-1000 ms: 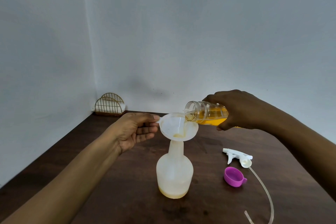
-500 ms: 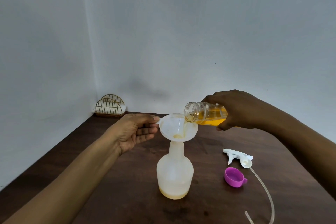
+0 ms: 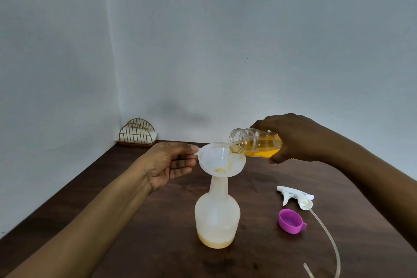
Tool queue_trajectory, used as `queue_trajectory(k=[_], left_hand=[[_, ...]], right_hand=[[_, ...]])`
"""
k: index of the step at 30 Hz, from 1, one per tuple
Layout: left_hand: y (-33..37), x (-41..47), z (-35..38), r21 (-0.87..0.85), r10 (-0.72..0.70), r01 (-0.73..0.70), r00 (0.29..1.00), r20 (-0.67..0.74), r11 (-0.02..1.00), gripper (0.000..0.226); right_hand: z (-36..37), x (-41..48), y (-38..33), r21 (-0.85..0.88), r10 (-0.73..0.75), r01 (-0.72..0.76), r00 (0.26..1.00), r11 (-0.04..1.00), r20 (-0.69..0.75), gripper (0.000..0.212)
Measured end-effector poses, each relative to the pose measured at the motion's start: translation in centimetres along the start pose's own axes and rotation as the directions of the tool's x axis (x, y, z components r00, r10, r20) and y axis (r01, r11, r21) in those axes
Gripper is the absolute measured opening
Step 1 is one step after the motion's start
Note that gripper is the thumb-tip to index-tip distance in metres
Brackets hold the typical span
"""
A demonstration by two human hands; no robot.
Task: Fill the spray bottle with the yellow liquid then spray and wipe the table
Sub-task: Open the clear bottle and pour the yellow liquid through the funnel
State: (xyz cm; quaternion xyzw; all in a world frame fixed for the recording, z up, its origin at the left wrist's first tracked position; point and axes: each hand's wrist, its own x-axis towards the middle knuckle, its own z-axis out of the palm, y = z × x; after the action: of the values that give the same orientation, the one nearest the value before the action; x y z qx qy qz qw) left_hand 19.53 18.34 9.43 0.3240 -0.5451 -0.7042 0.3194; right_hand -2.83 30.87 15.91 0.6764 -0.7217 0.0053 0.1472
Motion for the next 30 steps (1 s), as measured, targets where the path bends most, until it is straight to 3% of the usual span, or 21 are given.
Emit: queue_trajectory(k=[30], left_hand=[[-0.06, 0.07, 0.02, -0.004, 0.0, 0.0, 1.0, 0.001, 1.0, 0.004]], right_hand=[[0.13, 0.04, 0.15, 0.0, -0.012, 0.012, 1.0, 1.0, -0.005, 0.072]])
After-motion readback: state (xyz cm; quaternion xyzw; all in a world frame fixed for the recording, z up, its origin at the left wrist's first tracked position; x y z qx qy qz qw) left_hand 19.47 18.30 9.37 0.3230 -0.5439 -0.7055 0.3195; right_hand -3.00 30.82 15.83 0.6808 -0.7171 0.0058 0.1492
